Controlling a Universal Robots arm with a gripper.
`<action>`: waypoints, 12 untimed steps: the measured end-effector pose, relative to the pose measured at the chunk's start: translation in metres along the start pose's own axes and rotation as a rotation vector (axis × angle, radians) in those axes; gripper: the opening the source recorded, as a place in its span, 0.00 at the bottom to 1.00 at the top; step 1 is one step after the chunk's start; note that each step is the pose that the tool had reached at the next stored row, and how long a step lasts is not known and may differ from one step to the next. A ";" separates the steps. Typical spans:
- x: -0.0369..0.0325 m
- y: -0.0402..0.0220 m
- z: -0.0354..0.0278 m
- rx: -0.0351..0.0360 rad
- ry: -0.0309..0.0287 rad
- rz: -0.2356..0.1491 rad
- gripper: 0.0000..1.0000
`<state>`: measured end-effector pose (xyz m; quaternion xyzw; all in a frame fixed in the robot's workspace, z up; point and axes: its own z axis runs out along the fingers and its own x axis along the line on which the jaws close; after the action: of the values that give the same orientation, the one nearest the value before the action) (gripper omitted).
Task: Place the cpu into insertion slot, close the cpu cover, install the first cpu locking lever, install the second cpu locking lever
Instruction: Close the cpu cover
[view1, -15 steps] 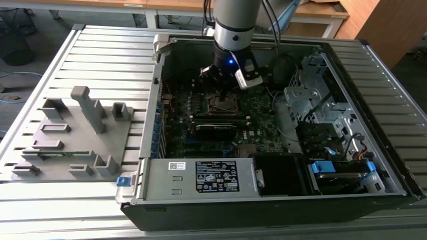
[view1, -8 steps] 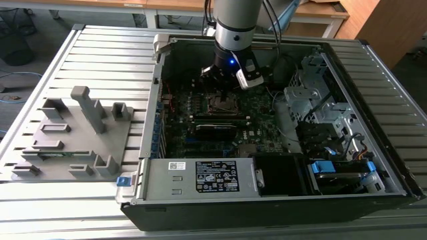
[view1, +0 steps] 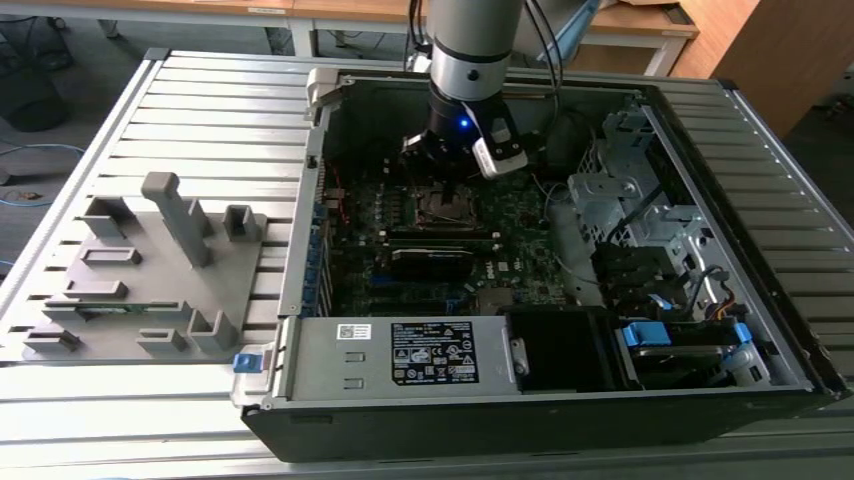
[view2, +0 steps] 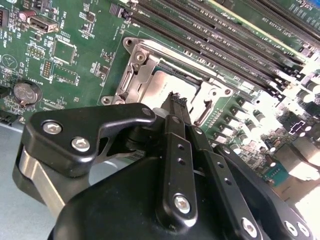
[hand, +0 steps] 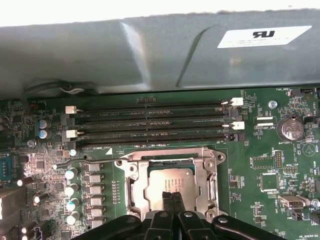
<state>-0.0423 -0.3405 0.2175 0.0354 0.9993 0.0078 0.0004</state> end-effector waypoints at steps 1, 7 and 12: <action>0.0000 0.0000 0.0000 0.0001 0.0000 0.000 0.11; 0.0000 0.0001 -0.0046 -0.0013 0.0000 0.000 0.11; 0.0000 0.0001 -0.0050 -0.0014 0.0000 0.000 0.11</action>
<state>-0.0424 -0.3405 0.2224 0.0354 0.9993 0.0085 0.0004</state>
